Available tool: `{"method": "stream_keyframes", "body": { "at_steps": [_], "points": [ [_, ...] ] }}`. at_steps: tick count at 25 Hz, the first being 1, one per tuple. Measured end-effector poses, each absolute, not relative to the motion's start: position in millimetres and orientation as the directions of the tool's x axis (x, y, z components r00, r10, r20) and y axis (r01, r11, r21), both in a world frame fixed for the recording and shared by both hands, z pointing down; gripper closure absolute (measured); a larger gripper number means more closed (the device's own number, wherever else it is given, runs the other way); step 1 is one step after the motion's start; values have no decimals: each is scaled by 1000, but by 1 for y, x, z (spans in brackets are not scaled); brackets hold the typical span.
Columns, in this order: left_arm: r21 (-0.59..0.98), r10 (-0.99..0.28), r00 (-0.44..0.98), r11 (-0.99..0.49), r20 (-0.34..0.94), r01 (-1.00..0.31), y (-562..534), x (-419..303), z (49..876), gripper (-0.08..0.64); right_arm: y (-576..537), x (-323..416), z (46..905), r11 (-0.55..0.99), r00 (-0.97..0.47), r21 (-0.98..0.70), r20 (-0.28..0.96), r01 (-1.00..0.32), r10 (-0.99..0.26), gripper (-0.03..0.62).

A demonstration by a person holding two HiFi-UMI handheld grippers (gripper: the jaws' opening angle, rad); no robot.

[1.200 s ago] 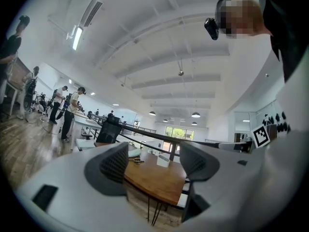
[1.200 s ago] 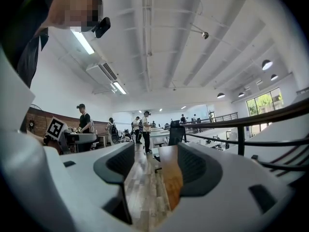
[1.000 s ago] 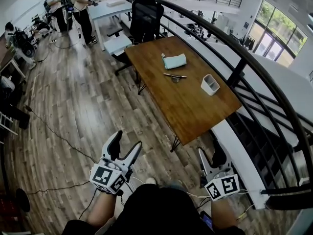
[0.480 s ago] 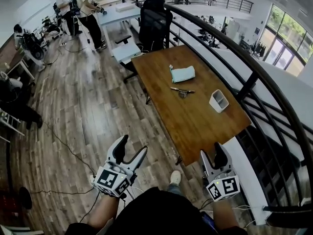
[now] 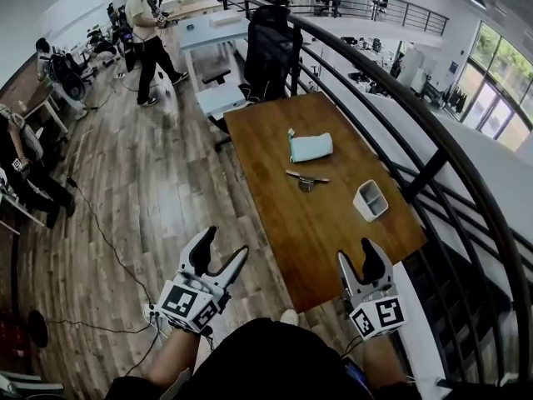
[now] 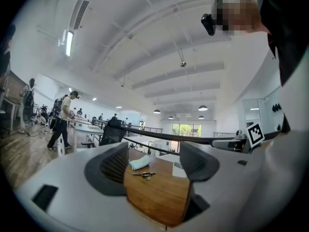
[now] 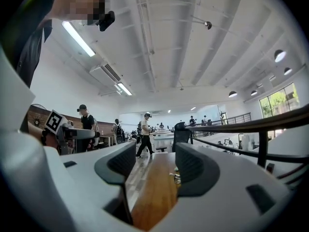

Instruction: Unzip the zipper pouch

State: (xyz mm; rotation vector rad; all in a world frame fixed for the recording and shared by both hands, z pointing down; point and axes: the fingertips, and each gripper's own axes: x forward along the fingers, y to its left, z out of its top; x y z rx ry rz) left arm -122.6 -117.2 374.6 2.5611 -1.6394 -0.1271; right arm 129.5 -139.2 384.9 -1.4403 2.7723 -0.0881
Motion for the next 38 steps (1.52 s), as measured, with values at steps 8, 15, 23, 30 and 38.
{"method": "stream_keyframes", "body": {
  "at_steps": [8, 15, 23, 30, 38],
  "points": [
    [134, -910, 413, -413, -28, -901, -157, -76, 367, 239, -178, 170, 371, 605, -605, 3, 14, -796, -796, 368],
    [139, -912, 408, -399, 43, -907, -174, -65, 382, 239, -198, 184, 389, 602, -604, -41, 55, -797, -795, 382],
    [137, -906, 419, -408, 64, -902, -206, -64, 395, 239, -229, 185, 405, 591, -592, -42, 81, -806, -802, 388],
    [130, -886, 459, -448, 65, -884, -246, -66, 399, 239, -273, 166, 415, 590, -583, 22, 125, -807, -803, 403],
    [146, -873, 476, -460, 102, -876, -285, -78, 416, 239, -329, 141, 437, 615, -589, 94, 207, -783, -781, 428]
  ]
}}
